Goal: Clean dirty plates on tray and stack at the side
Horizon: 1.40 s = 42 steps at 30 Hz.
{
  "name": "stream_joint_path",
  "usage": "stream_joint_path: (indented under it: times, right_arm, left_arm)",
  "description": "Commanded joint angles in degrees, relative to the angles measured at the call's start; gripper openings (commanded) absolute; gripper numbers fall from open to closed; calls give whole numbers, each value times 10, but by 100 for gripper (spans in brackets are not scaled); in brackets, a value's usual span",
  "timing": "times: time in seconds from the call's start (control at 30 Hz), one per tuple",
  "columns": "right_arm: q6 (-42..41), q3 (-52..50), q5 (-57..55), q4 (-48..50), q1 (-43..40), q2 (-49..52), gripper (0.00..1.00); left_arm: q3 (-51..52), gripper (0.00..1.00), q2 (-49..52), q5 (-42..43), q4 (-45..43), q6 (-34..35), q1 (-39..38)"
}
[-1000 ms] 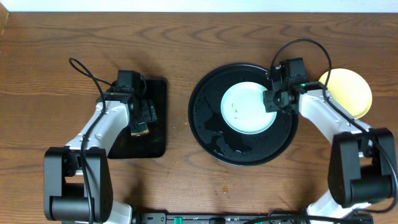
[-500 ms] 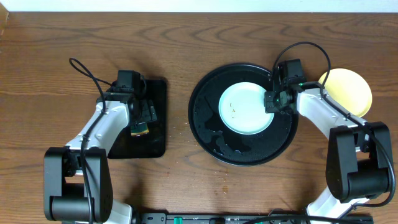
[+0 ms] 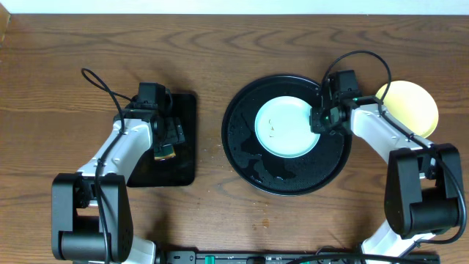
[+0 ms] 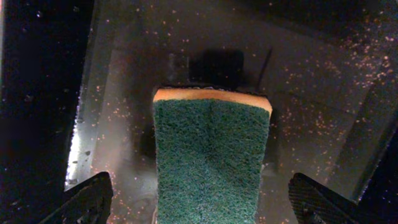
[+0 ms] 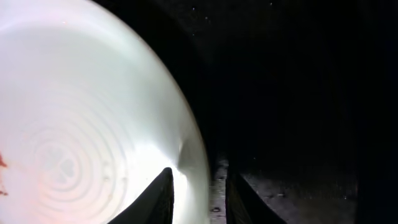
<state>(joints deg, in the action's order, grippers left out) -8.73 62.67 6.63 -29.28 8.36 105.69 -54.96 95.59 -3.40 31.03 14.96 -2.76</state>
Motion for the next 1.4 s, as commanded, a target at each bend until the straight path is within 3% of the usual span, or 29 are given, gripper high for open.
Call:
stream_joint_path:
  times: [0.0, 0.2, 0.33, 0.67, 0.8, 1.0, 1.1, 1.37]
  right_arm:
    - [20, 5, 5, 1, -8, -7, 25]
    - [22, -5, -7, 4, 3, -7, 24]
    - [22, -7, -30, 1, 3, -7, 1]
    - [22, -7, -34, 1, 3, -7, 1]
    - [22, -7, -34, -1, 3, -7, 1]
    - [22, -7, -33, 1, 3, -7, 1]
    - [22, -7, -33, 0, 3, -7, 2]
    - [22, -7, -33, -3, 3, -7, 3]
  left_arm:
    - [0, 90, 0, -9, 1, -3, 2]
    - [0, 90, 0, -10, 1, -3, 2]
    - [0, 90, 0, -10, 1, -3, 2]
    - [0, 90, 0, -10, -1, -3, 2]
    - [0, 90, 0, 53, 30, 3, 2]
    - [10, 90, 0, 35, 25, 0, 2]
    - [19, 80, 0, 36, 9, -5, 2]
    - [58, 79, 0, 19, -41, -5, 2]
